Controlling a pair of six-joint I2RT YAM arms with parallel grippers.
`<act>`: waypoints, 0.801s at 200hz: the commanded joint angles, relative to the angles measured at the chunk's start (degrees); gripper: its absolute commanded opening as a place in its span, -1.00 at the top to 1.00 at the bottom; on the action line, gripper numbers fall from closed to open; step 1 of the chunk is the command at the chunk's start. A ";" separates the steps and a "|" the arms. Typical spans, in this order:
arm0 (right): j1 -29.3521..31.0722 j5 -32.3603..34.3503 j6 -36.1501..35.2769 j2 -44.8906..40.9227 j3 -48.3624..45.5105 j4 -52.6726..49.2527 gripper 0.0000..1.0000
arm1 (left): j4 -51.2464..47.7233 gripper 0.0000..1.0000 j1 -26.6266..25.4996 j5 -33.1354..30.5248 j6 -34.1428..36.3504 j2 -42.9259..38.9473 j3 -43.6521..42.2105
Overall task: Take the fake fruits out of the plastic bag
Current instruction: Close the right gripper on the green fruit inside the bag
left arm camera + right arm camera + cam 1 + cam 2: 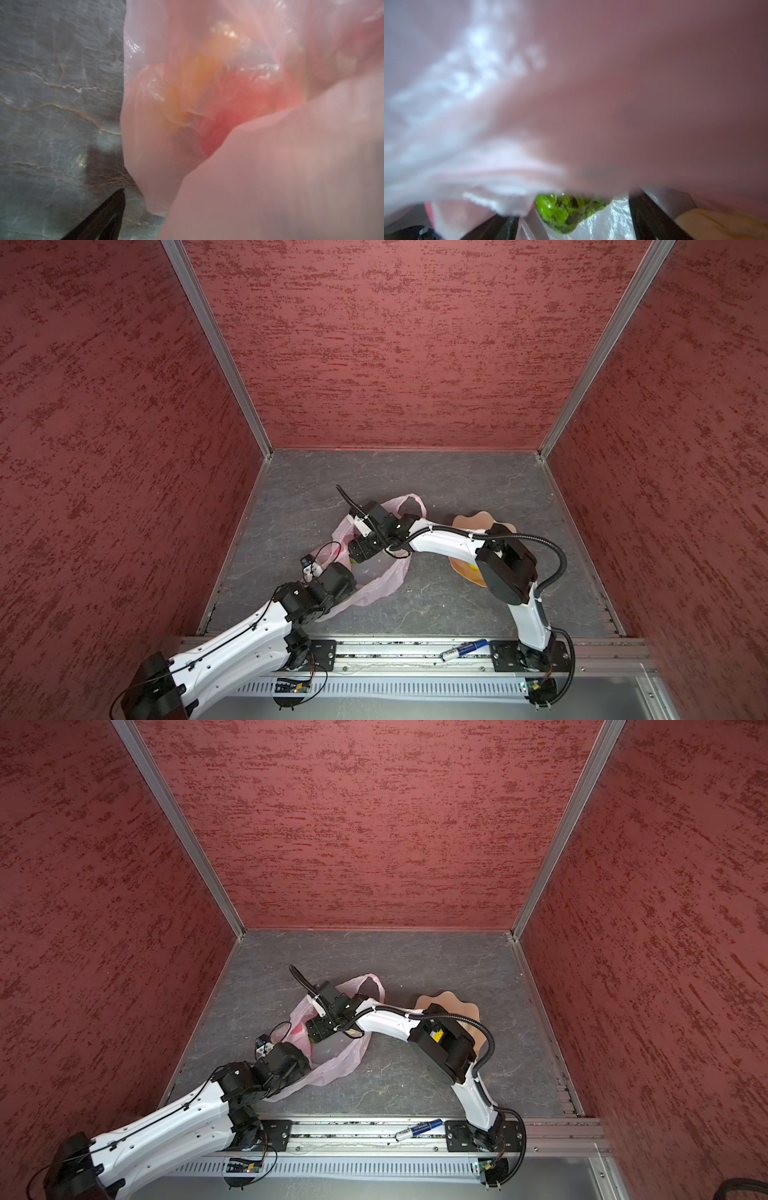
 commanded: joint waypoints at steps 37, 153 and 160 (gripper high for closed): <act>-0.82 -2.47 0.25 3.17 2.97 2.66 -0.63 | 0.12 -0.95 0.26 -0.17 0.42 0.31 0.65; -1.83 -4.32 1.07 4.69 2.93 4.16 -0.37 | 0.36 -0.95 0.36 0.08 0.16 0.18 0.30; -1.88 -4.29 1.05 4.26 2.68 4.07 -0.34 | 0.38 -0.95 0.35 0.09 0.23 0.26 0.30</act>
